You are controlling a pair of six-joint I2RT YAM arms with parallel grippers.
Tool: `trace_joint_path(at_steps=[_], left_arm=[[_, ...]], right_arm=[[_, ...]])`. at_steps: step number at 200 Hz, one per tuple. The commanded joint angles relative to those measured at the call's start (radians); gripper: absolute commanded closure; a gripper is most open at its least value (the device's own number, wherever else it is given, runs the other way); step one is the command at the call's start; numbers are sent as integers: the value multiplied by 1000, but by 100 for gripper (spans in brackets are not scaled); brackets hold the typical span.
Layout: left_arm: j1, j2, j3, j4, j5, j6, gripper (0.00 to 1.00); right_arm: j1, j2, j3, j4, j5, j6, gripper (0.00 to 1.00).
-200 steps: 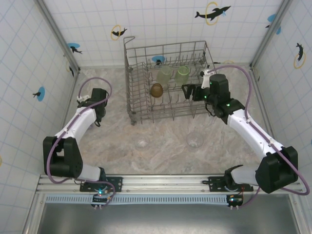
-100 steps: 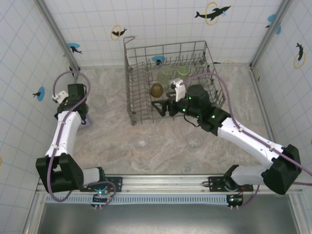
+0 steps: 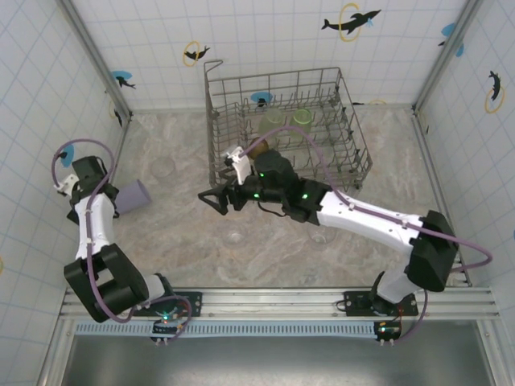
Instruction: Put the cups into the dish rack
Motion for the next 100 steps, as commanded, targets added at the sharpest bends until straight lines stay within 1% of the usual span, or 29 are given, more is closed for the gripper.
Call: trace_joint_path(at_steps=[1, 32, 56, 63, 75, 100], left_arm=[[25, 40, -11, 102, 58, 41, 3], [32, 83, -30, 194, 117, 40, 3], [31, 79, -94, 329, 141, 52, 3], [31, 79, -101, 348, 145, 46, 3], [31, 81, -116, 389, 185, 44, 3], [31, 99, -150, 437, 205, 24, 2]], right_arm=[[28, 90, 119, 16, -26, -21, 0], [54, 222, 253, -43, -44, -39, 0], [55, 307, 336, -59, -58, -33, 0], [57, 332, 363, -70, -63, -33, 0], [59, 367, 404, -84, -65, -33, 0], [66, 429, 478, -107, -63, -33, 0]])
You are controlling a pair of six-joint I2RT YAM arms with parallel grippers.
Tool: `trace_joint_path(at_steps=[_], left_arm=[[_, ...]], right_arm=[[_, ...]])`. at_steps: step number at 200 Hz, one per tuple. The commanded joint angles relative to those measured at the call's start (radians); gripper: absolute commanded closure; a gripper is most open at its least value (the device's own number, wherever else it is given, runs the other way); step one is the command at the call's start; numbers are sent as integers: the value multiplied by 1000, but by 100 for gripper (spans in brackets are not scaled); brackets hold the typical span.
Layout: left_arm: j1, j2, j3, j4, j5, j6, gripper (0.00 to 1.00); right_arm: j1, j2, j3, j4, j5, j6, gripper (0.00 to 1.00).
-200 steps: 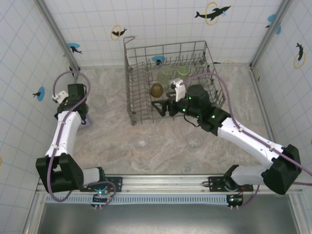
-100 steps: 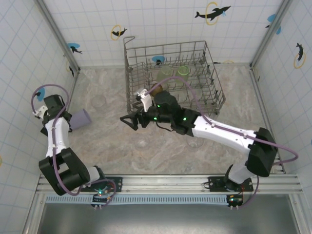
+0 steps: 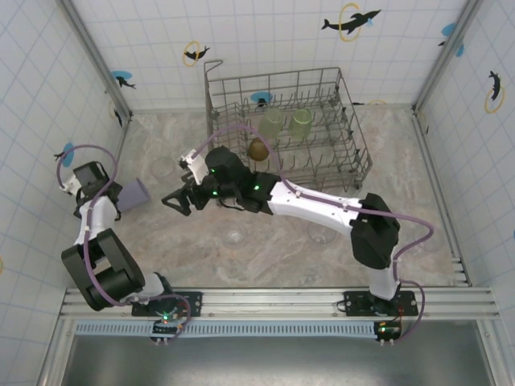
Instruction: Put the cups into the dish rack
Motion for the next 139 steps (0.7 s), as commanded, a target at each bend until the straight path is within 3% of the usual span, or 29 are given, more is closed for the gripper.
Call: trace_joint_path(at_steps=[1, 70, 139], left_arm=[[7, 22, -32, 113, 49, -5, 2], [7, 126, -57, 213, 20, -85, 3], [6, 211, -30, 259, 89, -11, 3]], right_arm=[[10, 52, 91, -32, -12, -8, 0], [20, 116, 179, -69, 19, -21, 0], [12, 206, 230, -36, -59, 52, 0]])
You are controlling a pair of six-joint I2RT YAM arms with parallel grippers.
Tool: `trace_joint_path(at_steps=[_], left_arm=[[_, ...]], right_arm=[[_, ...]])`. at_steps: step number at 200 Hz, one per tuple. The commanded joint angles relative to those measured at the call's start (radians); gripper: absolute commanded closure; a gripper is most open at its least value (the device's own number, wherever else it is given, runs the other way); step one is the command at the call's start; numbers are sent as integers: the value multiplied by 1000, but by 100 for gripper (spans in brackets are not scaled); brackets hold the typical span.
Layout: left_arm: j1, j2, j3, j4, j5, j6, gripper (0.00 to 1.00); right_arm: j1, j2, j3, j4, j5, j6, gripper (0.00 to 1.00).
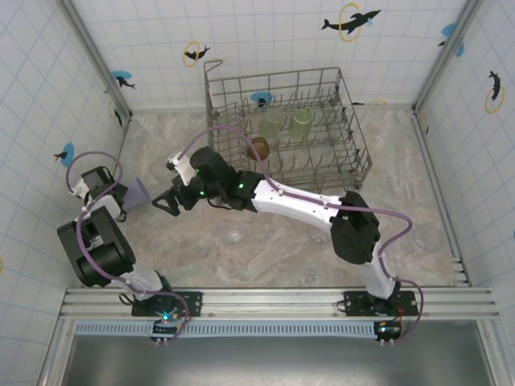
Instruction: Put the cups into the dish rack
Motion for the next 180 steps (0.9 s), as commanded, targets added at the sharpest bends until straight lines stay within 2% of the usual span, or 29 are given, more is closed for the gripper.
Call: trace_joint_path(at_steps=[1, 60, 103, 151, 180], left_arm=[[5, 24, 26, 33, 42, 43, 3], [-25, 22, -7, 105, 83, 105, 3], [-107, -14, -61, 136, 61, 159, 3], [-191, -44, -106, 120, -27, 188, 3], [-199, -55, -111, 99, -19, 171, 3]], right_arm=[[-3, 67, 71, 27, -52, 45, 0], [-9, 200, 165, 88, -82, 148, 0], [-19, 274, 188, 158, -82, 183, 0], [-30, 323, 188, 204, -98, 213, 0], [-29, 353, 188, 217, -97, 246, 0]])
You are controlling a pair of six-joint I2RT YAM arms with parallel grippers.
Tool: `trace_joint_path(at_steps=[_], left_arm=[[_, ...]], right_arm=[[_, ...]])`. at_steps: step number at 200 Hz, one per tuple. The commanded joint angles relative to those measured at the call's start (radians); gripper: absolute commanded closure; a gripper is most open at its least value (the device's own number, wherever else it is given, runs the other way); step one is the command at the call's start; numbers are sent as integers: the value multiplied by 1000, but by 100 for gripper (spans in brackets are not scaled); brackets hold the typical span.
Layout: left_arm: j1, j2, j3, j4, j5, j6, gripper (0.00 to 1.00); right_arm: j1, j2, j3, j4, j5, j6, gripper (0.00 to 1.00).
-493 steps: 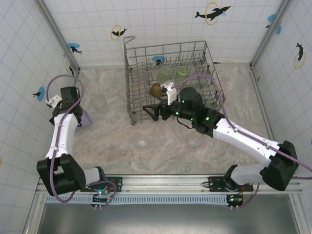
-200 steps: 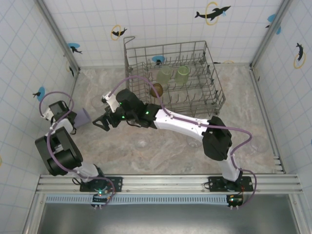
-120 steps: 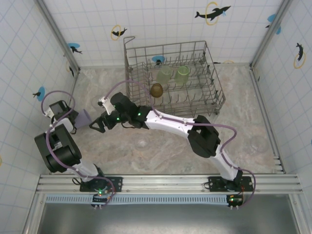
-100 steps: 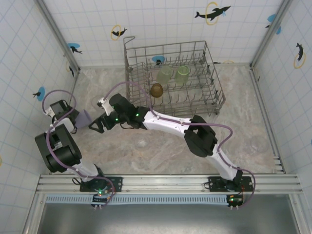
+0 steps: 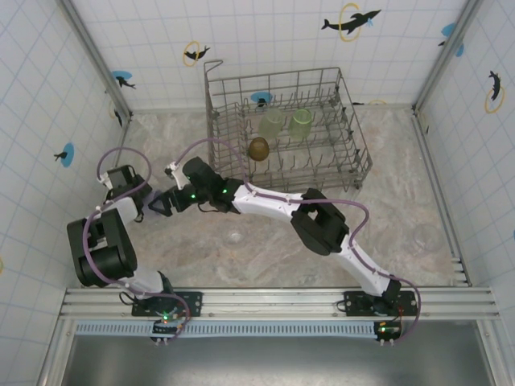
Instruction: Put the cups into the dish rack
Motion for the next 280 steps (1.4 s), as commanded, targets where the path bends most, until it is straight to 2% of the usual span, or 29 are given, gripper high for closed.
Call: trace_joint_path(at_steps=[1, 73, 125, 161, 197, 246, 280], left_arm=[[-7, -26, -17, -25, -23, 14, 3], [-13, -82, -42, -102, -5, -77, 3], [-12, -71, -22, -162, 49, -139, 3], [-12, -76, -32, -175, 107, -171, 3], [-13, -66, -21, -201, 131, -182, 3], [-12, -66, -3, -240, 154, -181, 3], [-12, -74, 12, -270, 151, -182, 3]], right_arm=[[3, 44, 56, 59, -11, 39, 0], [38, 87, 51, 111, -5, 105, 8], [55, 163, 57, 209, 36, 184, 18], [52, 197, 79, 241, 93, 178, 22], [47, 281, 177, 261, 121, 170, 30], [40, 355, 255, 307, 151, 171, 51], [44, 356, 255, 321, 139, 159, 74]])
